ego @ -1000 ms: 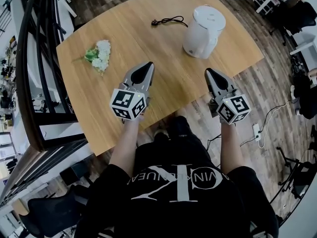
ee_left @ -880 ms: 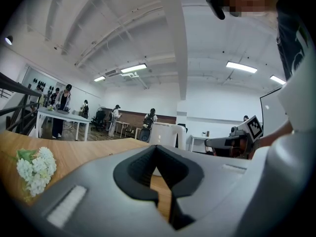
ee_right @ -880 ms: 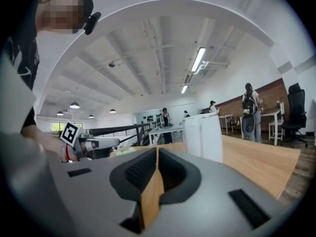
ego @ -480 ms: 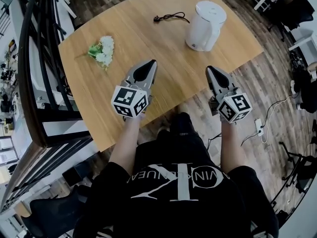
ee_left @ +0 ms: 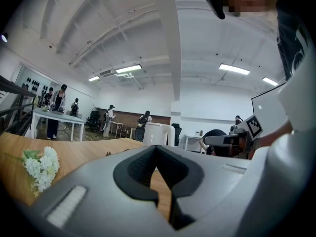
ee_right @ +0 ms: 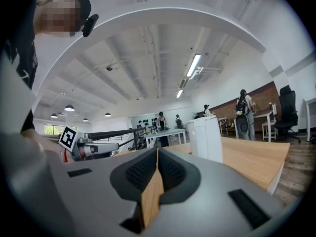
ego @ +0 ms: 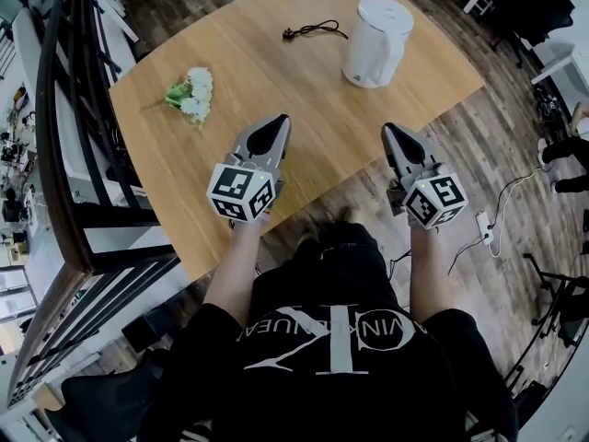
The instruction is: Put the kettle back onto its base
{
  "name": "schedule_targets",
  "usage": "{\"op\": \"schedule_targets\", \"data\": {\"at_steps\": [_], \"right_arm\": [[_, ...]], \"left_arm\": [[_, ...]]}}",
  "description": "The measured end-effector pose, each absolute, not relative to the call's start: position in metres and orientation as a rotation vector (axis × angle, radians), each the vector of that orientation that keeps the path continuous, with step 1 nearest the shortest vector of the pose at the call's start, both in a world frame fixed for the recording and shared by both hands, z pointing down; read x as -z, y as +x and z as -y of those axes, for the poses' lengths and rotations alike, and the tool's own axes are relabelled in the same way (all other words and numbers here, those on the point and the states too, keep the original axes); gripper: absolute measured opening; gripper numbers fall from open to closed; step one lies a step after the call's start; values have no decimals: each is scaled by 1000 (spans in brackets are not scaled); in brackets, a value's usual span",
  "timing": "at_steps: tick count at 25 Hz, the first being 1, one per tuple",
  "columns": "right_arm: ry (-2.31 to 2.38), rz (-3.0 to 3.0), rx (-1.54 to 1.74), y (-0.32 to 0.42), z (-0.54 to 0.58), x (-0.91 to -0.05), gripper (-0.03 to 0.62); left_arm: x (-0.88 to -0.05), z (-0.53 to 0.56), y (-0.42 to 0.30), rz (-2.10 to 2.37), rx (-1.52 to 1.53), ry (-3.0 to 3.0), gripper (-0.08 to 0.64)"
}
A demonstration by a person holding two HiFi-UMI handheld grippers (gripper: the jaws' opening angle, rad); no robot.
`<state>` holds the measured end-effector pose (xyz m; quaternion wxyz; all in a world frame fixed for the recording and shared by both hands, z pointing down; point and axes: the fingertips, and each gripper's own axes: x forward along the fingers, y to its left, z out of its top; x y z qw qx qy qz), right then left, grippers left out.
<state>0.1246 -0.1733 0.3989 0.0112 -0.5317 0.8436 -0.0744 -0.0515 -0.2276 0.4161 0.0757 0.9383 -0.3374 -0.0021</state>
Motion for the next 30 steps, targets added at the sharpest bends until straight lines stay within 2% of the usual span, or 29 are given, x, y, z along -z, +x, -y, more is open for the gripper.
{"op": "schedule_targets", "data": {"at_steps": [30], "right_arm": [[-1603,-2641,236,175,142,-382,18]], "left_arm": [[-397,189,-29,1238,26,2768,9]]}}
